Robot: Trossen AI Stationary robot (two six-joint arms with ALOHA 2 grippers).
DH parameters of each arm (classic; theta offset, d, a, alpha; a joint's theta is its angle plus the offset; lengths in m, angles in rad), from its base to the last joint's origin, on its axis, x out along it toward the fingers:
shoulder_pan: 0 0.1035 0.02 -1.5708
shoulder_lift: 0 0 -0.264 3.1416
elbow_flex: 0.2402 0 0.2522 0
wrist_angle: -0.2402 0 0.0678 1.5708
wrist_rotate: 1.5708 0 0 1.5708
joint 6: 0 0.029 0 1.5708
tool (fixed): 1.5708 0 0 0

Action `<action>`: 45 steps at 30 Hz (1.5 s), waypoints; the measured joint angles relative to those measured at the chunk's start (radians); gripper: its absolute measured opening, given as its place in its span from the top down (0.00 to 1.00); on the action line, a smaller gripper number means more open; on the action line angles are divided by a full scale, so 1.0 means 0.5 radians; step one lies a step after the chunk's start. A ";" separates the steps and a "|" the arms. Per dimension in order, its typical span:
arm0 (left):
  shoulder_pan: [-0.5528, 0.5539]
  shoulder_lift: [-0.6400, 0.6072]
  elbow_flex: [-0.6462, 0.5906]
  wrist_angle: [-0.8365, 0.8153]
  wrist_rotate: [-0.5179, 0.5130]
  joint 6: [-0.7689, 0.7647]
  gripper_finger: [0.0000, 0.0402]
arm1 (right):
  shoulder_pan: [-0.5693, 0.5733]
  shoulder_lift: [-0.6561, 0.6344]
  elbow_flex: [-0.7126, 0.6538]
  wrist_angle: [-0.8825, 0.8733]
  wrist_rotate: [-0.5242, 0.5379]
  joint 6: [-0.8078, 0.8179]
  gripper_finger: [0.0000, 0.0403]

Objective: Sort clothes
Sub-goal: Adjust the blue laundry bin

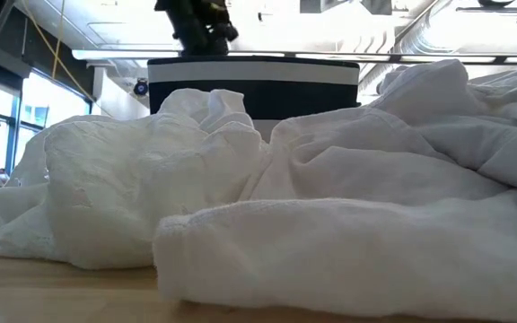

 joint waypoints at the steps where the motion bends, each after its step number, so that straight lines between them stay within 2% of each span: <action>1: -0.010 -0.011 0.008 -0.001 0.037 -0.020 0.65 | 0.000 0.000 0.000 0.000 0.001 0.009 0.58; 3: -0.036 -0.041 0.057 -0.042 -0.011 -0.039 0.61 | -0.001 0.000 0.000 0.000 0.004 0.018 0.58; 9: -0.218 -0.276 0.188 -0.387 -0.471 -0.075 0.59 | -0.001 0.001 0.000 0.000 0.055 0.044 0.58; 12: -0.409 -0.470 0.124 -0.528 -0.682 -0.166 0.60 | -0.001 0.012 0.000 0.002 0.095 0.044 0.58; 15: -0.597 -0.638 -0.004 -0.648 -0.817 -0.405 0.60 | -0.001 0.035 0.000 0.006 0.143 0.044 0.58; 18: -0.713 -0.795 -0.216 -0.679 -0.803 -0.782 0.60 | -0.001 0.067 0.000 0.020 0.146 0.044 0.58; 20: -0.752 -0.883 -0.403 -0.685 -0.710 -1.022 0.60 | -0.001 0.094 0.000 0.031 0.145 0.045 0.58; 24: -0.788 -1.001 -0.855 -0.683 -0.604 -1.310 0.60 | 0.001 0.138 0.000 0.056 0.061 0.063 0.58; 31: -0.741 -1.042 -1.604 -0.625 -0.628 -1.391 0.60 | 0.053 0.152 0.000 0.056 -0.034 0.097 0.58; 34: -0.652 -1.043 -1.887 -0.394 -0.619 -1.356 0.60 | 0.084 0.152 0.000 0.055 -0.035 0.096 0.58; 36: -0.570 -1.047 -2.049 -0.151 -0.555 -1.211 0.60 | 0.098 0.152 0.000 0.056 -0.035 0.096 0.58; 40: -0.418 -1.049 -2.261 0.187 -0.508 -1.110 0.60 | 0.120 0.152 0.000 0.056 -0.035 0.097 0.58; 45: -0.368 -1.047 -2.364 0.361 -0.720 -1.179 0.60 | 0.130 0.152 0.000 0.057 -0.035 0.162 0.58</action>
